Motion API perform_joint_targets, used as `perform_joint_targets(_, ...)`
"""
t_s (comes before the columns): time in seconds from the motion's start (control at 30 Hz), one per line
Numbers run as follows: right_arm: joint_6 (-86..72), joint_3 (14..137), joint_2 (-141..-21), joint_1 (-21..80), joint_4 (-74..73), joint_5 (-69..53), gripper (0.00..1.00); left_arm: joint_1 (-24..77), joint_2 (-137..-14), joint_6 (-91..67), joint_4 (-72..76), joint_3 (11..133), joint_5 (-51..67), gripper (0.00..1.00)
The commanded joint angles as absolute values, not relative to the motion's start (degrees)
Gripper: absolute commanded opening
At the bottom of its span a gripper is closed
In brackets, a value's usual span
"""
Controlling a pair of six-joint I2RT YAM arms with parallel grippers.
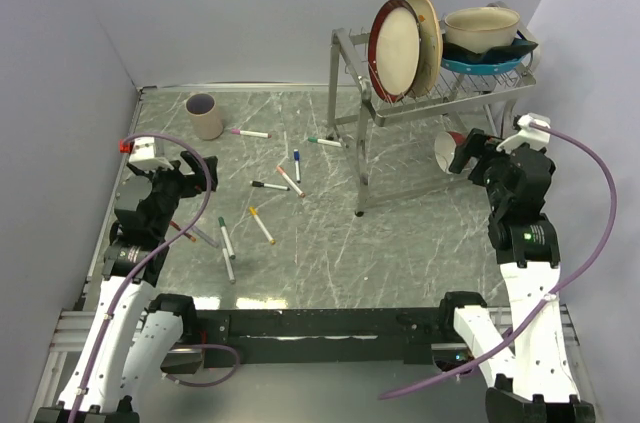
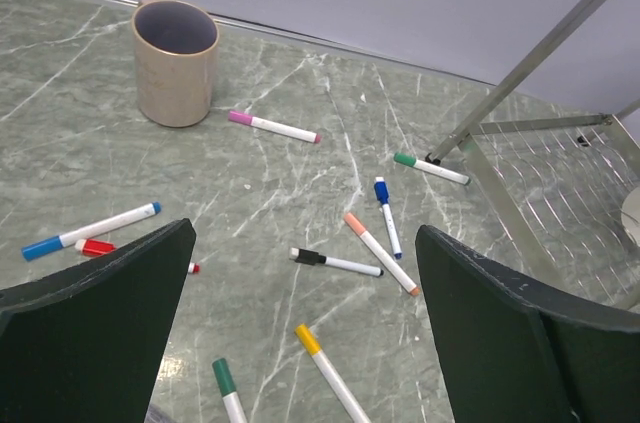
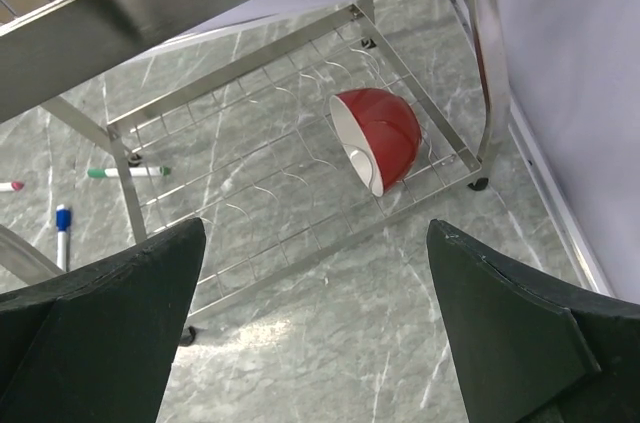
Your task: Open the pen caps
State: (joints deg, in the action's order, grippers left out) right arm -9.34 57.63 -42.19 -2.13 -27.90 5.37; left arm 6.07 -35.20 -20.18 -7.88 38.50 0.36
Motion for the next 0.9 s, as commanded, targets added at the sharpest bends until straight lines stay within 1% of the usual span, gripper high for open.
perform_joint_targets(0.0, -8.6, 56.6, -41.0, -2.3, -26.5, 2.8, 1.00, 5.9, -36.1, -19.9, -4.8, 39.5, 4.0, 0.99)
perform_joint_targets(0.03, -7.7, 56.3, -40.6, -2.3, -26.6, 0.9, 1.00, 5.9, -37.3, -20.2, -5.2, 39.6, 4.7, 1.00)
perform_joint_targets(0.1, -3.4, 54.8, -39.7, -2.4, -26.6, -7.8, 1.00, 6.0, -38.4, -21.3, -6.8, 40.4, 5.7, 0.99)
perform_joint_targets(0.13, -1.2, 54.3, -39.6, -2.3, -27.5, -12.6, 1.00, 5.9, -39.5, -22.1, -7.4, 40.8, 5.7, 0.99)
perform_joint_targets(0.17, 5.1, 52.9, -39.4, -2.2, -27.8, -17.4, 1.00, 6.0, -40.0, -22.8, -8.0, 41.5, 5.1, 0.99)
perform_joint_targets(0.2, 7.4, 52.1, -39.3, -1.9, -28.3, -25.0, 1.00, 5.9, -40.6, -24.9, -10.5, 42.1, 5.2, 0.99)
perform_joint_targets(0.27, 13.3, 50.5, -38.9, -0.9, -30.8, -28.8, 1.00, 6.0, -42.9, -27.1, -13.4, 44.3, 6.2, 0.99)
perform_joint_targets(0.3, 16.7, 50.1, -38.9, -0.6, -32.3, -34.1, 1.00, 6.2, -43.6, -28.6, -15.8, 44.8, 8.5, 0.99)
perform_joint_targets(0.37, 22.0, 48.8, -39.0, -0.3, -36.0, -36.9, 1.00, 7.6, -45.3, -29.8, -17.6, 45.7, 10.0, 1.00)
perform_joint_targets(0.4, 23.5, 48.2, -39.2, 1.8, -36.9, -37.9, 1.00, 8.7, -45.9, -30.6, -18.4, 46.1, 9.7, 0.99)
perform_joint_targets(0.43, 25.6, 47.5, -39.4, 1.9, -38.8, -42.3, 1.00, 11.5, -46.7, -30.9, -19.4, 46.3, 9.0, 0.99)
perform_joint_targets(0.47, 27.9, 45.6, -39.7, 2.1, -39.2, -44.1, 1.00, 13.3, -47.4, -31.5, -19.9, 46.8, 7.7, 0.99)
perform_joint_targets(0.57, 26.8, 41.1, -39.8, 1.9, -35.0, -45.7, 1.00, 20.7, -50.9, -33.2, -21.4, 47.4, 2.2, 0.99)
perform_joint_targets(0.63, 27.3, 39.8, -40.1, 2.0, -33.1, -45.9, 1.00, 26.9, -54.8, -34.8, -21.7, 47.3, -3.1, 0.99)
perform_joint_targets(0.73, 27.7, 40.2, -41.3, 2.0, -34.0, -44.7, 1.00, 32.6, -60.8, -38.1, -20.3, 46.9, -7.5, 0.99)
perform_joint_targets(0.8, 26.8, 41.0, -42.4, 2.0, -34.0, -43.3, 1.00, 34.2, -64.0, -41.2, -18.2, 46.9, -9.2, 0.99)
perform_joint_targets(0.87, 26.5, 41.0, -42.3, 2.2, -33.5, -42.0, 1.00, 35.2, -69.2, -44.2, -17.6, 47.9, -13.5, 0.99)
